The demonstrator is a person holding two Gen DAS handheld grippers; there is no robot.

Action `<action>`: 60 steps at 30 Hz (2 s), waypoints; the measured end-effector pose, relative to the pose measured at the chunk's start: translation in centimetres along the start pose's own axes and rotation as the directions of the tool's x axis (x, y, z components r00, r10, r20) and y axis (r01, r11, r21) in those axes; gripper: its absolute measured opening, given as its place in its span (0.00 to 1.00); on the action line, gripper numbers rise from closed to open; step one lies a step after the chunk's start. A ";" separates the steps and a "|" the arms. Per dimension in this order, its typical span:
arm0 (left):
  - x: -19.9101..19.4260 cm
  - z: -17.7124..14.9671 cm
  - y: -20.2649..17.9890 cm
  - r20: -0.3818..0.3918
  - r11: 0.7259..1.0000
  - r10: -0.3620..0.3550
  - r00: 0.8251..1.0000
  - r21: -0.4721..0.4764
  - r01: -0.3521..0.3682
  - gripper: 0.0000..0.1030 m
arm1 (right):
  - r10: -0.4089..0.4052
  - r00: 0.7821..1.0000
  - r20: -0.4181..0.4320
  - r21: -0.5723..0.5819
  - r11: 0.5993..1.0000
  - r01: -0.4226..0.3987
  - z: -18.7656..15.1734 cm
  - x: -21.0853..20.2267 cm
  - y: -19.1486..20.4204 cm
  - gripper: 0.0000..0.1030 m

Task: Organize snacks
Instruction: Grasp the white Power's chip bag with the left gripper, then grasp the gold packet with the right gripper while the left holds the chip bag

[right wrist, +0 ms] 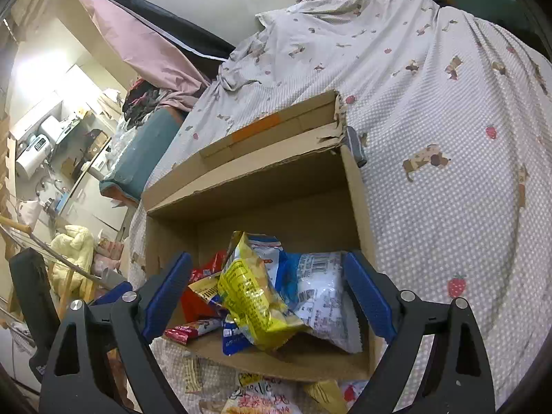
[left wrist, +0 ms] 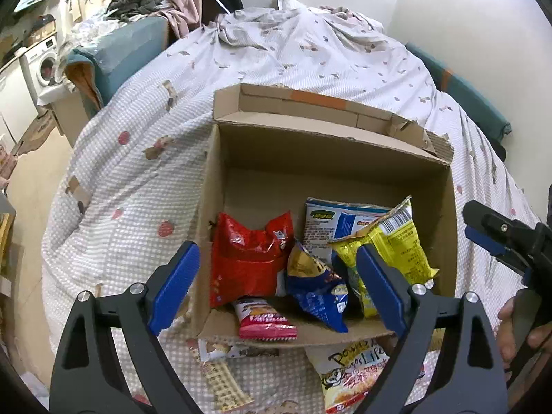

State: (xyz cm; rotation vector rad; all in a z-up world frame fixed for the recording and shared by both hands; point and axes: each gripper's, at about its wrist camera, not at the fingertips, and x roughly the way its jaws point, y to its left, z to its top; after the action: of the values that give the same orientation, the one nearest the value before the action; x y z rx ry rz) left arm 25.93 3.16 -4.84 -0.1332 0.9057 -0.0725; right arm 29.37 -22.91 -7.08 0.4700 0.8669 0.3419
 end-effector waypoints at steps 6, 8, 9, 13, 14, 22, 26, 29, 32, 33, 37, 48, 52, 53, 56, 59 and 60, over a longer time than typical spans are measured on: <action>-1.1 -1.0 0.5 -0.022 0.999 0.053 0.998 -0.007 -0.053 0.87 | -0.001 1.000 0.006 0.034 0.999 0.001 -0.8 -1.9 -0.6 0.90; -1.2 -1.6 0.6 -0.041 0.998 0.068 0.997 -0.002 -0.068 0.87 | -0.010 1.000 0.002 0.041 0.999 0.010 -1.2 -2.5 -0.7 0.90; -1.2 -1.9 0.6 -0.050 0.998 0.068 0.996 -0.003 -0.069 0.87 | -0.015 1.000 -0.001 0.043 0.999 0.015 -1.4 -2.8 -0.8 0.90; -1.2 -3.3 1.0 -0.095 0.998 0.037 0.995 -0.050 -0.041 0.87 | -0.029 0.999 -0.019 0.054 0.998 0.030 -2.5 -3.8 -1.3 0.90; -1.0 -3.7 1.0 -0.112 0.997 0.023 0.993 -0.066 -0.030 0.87 | -0.033 0.999 -0.025 0.060 0.998 0.034 -2.9 -4.2 -1.5 0.90; 3.1 -9.2 -2.5 -0.319 0.990 -0.095 0.943 -0.133 0.055 0.87 | -0.064 0.996 -0.057 0.119 0.990 0.071 -6.0 -6.7 -4.0 0.90; 5.4 -10.4 -5.0 -0.373 0.990 -0.122 0.920 -0.106 0.088 0.87 | -0.096 0.992 -0.080 0.109 0.988 0.105 -7.1 -7.2 -5.3 0.90; 6.4 -10.5 -6.1 -0.375 0.992 -0.120 0.919 -0.091 0.093 0.87 | -0.138 0.986 -0.091 0.090 0.985 0.146 -7.6 -7.7 -6.2 0.90; 7.6 -10.8 -7.2 -0.407 0.991 -0.133 0.904 -0.085 0.107 0.87 | -0.149 0.984 -0.093 0.108 0.981 0.159 -7.8 -8.1 -7.3 0.90; 8.2 -10.9 -7.4 -0.421 0.992 -0.126 0.898 -0.074 0.104 0.87 | -0.149 0.985 -0.092 0.114 0.981 0.159 -7.8 -8.2 -7.6 0.90; 9.2 -11.7 -7.4 -0.439 0.991 -0.131 0.889 -0.080 0.107 0.87 | -0.137 0.985 -0.105 0.144 0.978 0.151 -7.8 -8.0 -8.3 0.90; 8.2 -12.0 -7.0 -0.442 0.982 -0.188 0.877 -0.063 0.179 0.47 | -0.117 0.979 -0.168 0.101 0.986 0.135 -8.2 -5.8 -7.0 0.90; 5.9 -12.5 -6.8 -0.442 0.983 -0.176 0.880 -0.038 0.178 0.45 | -0.082 0.973 -0.217 0.088 0.991 0.104 -8.6 -4.7 -6.6 0.90; 5.1 -12.6 -6.6 -0.441 0.982 -0.181 0.879 -0.039 0.183 0.45 | -0.077 0.970 -0.230 0.086 0.991 0.099 -8.8 -4.3 -6.5 0.90; 2.1 -12.3 -6.1 -0.412 0.979 -0.196 0.890 -0.027 0.203 0.45 | -0.058 0.962 -0.266 0.083 0.993 0.082 -9.0 -3.2 -6.2 0.89; -1.5 -11.5 -5.8 -0.328 0.978 -0.191 0.925 0.021 0.210 0.45 | -0.051 0.955 -0.292 0.070 0.995 0.074 -9.1 -2.0 -5.4 0.88; -2.7 -11.3 -5.6 -0.295 0.977 -0.190 0.936 0.038 0.211 0.45 | -0.050 0.953 -0.298 0.061 0.996 0.071 -9.1 -1.6 -5.1 0.88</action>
State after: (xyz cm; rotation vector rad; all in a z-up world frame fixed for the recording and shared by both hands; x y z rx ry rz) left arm 15.30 -2.99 -8.79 -0.1526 1.1803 -0.3207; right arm 21.64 -25.65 -13.78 0.4630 1.1862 0.3302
